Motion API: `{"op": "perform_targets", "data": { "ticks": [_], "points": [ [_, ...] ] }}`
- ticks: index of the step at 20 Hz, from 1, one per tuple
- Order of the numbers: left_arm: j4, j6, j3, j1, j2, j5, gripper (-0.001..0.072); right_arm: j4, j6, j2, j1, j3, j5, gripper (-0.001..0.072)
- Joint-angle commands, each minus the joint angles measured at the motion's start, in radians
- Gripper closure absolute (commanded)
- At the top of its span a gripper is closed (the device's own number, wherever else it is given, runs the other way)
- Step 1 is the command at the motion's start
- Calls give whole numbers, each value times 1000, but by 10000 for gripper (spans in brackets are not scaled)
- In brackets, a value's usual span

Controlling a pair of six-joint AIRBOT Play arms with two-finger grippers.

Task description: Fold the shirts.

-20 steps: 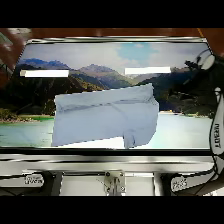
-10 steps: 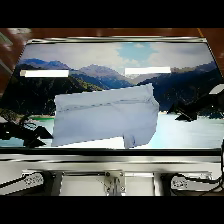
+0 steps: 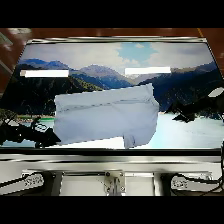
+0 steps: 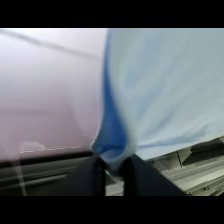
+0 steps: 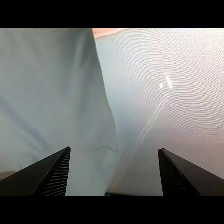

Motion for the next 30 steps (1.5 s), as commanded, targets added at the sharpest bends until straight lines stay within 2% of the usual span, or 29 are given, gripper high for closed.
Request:
{"op": "perform_targets", "data": {
  "ticks": [1,3,6,10,16,19,20,22,23,26,30],
  "points": [
    [-24,-3,-1,-19,-13,39,597,-28,20,1,0,-5,15,60],
    [-24,1,-1,-19,-13,19,665,-35,12,1,0,-47,40,60],
    [-23,8,-1,-19,-8,3,665,49,-70,1,0,-182,46,54],
    [-24,8,2,-19,7,3,665,225,-139,1,0,-342,-86,52],
    [-24,8,2,-19,14,3,665,267,-174,1,6,-416,-117,62],
    [-23,8,2,-19,14,5,665,245,-169,0,107,-416,-186,63],
    [-23,8,3,-16,14,5,665,234,-166,0,143,-416,-211,166],
    [-23,8,9,-1,15,3,665,233,-159,1,179,-414,-218,519],
    [-23,9,15,5,15,2,665,233,-161,5,179,-404,-196,620],
    [-32,61,64,10,28,3,666,248,-208,57,166,-325,-98,635],
    [-53,64,216,10,56,15,666,302,-162,101,168,-140,-160,635]
  ]
}}
